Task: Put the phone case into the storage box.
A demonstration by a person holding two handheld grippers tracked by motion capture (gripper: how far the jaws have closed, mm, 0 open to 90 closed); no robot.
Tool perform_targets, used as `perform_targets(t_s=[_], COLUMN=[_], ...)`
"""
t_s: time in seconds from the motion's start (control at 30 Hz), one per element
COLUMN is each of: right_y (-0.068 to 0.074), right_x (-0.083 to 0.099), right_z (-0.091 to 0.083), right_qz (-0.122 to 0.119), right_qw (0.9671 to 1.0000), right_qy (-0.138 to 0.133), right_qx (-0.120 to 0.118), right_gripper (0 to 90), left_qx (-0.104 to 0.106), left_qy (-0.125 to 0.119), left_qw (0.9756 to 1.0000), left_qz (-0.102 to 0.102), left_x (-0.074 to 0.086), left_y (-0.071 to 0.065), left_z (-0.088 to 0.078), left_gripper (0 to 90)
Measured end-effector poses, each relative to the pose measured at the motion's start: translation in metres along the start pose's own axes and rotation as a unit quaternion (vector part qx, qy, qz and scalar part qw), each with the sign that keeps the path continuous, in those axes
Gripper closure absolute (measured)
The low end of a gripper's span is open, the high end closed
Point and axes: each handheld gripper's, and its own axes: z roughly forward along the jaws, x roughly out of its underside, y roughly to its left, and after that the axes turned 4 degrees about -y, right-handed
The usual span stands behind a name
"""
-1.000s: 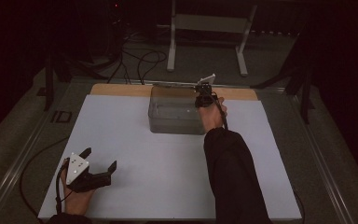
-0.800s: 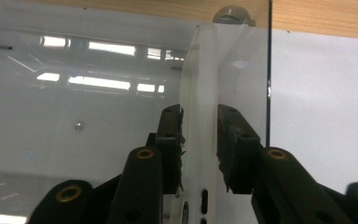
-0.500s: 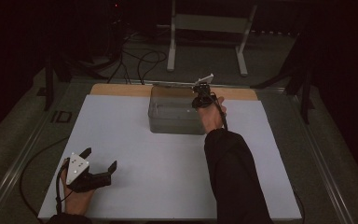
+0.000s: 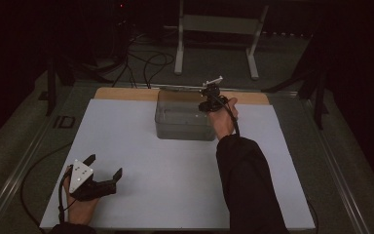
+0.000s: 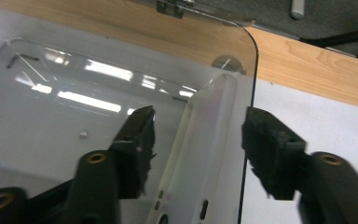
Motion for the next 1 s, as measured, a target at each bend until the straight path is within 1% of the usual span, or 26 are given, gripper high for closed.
perform_targets(t_s=[0.07,0.1,0.17,0.27,0.37,0.47,0.53,0.6,0.77,0.87,0.9,1.0], right_y=[-0.001,-0.001,0.000,-0.002,-0.003,-0.005,-0.005,-0.006,-0.008,-0.009,-0.011,-0.013], right_x=[0.001,0.001,0.003,0.004,0.006,0.008,0.011,0.015,0.024,0.026,0.032,0.036], right_z=[-0.001,-0.001,-0.002,-0.004,-0.007,-0.010,-0.012,-0.014,-0.019,-0.020,-0.027,-0.032], right_qz=[0.001,-0.003,-0.013,-0.014,-0.020,-0.028,-0.032,-0.035,-0.030,-0.030,-0.037,-0.038], right_qw=[1.0000,1.0000,0.9999,0.9996,0.9985,0.9963,0.9939,0.9914,0.9881,0.9873,0.9848,0.9829], right_qy=[-0.004,-0.007,-0.010,-0.021,-0.036,-0.048,-0.057,-0.070,-0.079,-0.084,-0.099,-0.112], right_qx=[-0.004,-0.005,0.004,-0.013,-0.037,-0.066,-0.089,-0.105,-0.129,-0.132,-0.138,-0.141], right_gripper=[33.6,31.0,26.4,20.5,17.0,14.1,12.6,10.9,9.8,9.7,9.3,9.3], left_qx=[0.000,0.000,0.000,0.000,0.000,0.000,0.000,0.000,0.000,-0.001,-0.001,-0.002], left_qy=[0.000,0.000,-0.001,0.000,0.000,0.000,0.000,0.000,0.001,0.001,0.001,0.002], left_qw=[1.0000,1.0000,1.0000,1.0000,1.0000,1.0000,1.0000,1.0000,1.0000,1.0000,1.0000,1.0000], left_qz=[-0.001,-0.001,0.000,0.000,0.000,0.000,0.000,0.000,0.001,0.000,0.000,0.000], left_x=[0.000,0.000,0.000,0.000,0.000,0.000,0.000,0.000,0.000,0.000,0.000,0.000], left_y=[0.000,0.000,0.000,0.000,0.000,-0.001,-0.001,-0.001,0.000,0.000,0.000,0.000], left_z=[0.000,0.000,0.000,0.000,0.001,0.001,0.001,0.001,0.001,0.001,0.001,0.001], left_gripper=[0.1,0.1,0.1,0.1,0.1,0.1,0.1,0.1,0.1,0.1,0.1,0.1])
